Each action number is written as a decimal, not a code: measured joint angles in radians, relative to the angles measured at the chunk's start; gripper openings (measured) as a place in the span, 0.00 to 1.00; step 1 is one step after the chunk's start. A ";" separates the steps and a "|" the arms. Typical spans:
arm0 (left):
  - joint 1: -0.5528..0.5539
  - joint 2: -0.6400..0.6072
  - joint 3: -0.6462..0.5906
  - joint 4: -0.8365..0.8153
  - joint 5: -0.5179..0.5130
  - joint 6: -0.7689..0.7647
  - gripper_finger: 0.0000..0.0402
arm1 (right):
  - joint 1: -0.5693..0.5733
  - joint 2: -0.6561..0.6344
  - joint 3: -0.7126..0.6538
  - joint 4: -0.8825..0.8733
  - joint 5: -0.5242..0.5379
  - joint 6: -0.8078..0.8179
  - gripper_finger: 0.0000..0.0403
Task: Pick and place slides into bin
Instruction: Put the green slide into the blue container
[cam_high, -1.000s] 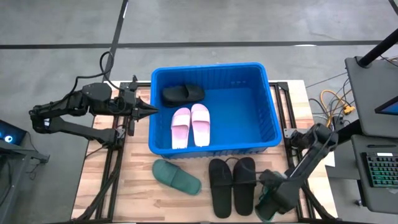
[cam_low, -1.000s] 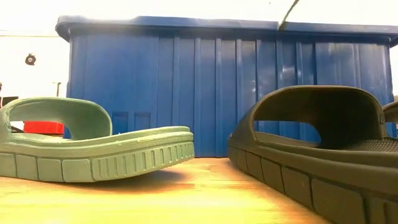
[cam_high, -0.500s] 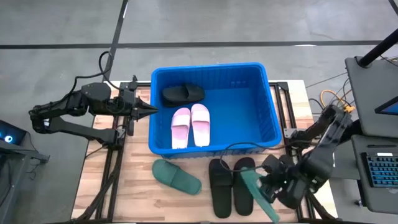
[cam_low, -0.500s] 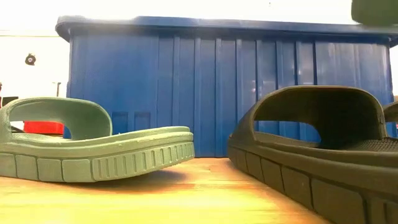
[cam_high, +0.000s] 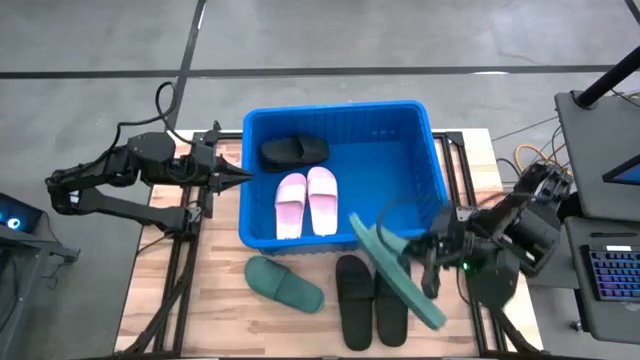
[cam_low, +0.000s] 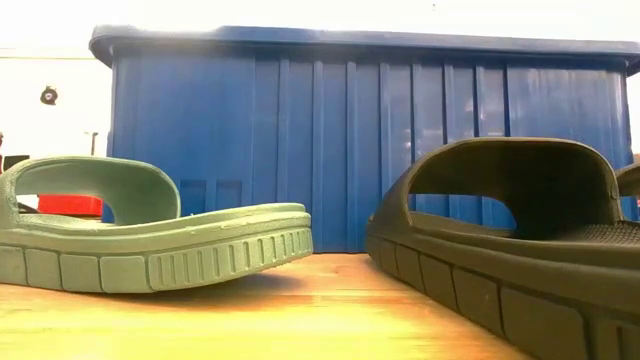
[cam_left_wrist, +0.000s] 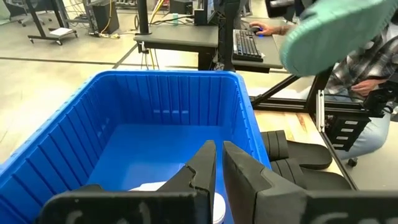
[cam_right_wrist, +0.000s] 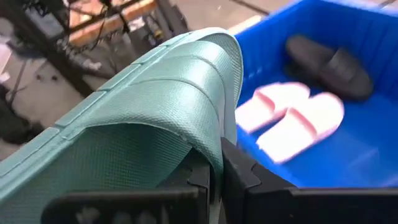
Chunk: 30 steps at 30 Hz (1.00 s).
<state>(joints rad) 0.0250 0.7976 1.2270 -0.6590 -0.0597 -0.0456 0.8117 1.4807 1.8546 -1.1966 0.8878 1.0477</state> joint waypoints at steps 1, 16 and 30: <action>0.000 -0.002 0.001 -0.002 0.000 0.000 0.03 | -0.019 0.000 0.018 0.000 0.000 -0.025 0.02; 0.000 -0.029 0.095 0.007 -0.001 0.000 0.03 | -0.440 0.000 0.128 -0.004 -0.048 -0.434 0.02; 0.000 -0.156 0.094 0.079 -0.029 0.000 0.03 | -0.833 0.050 0.098 -0.137 -0.216 -0.826 0.02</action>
<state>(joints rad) 0.0250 0.6420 1.3213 -0.5799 -0.0886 -0.0455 -0.0211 1.5306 1.9528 -1.3333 0.6722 0.2220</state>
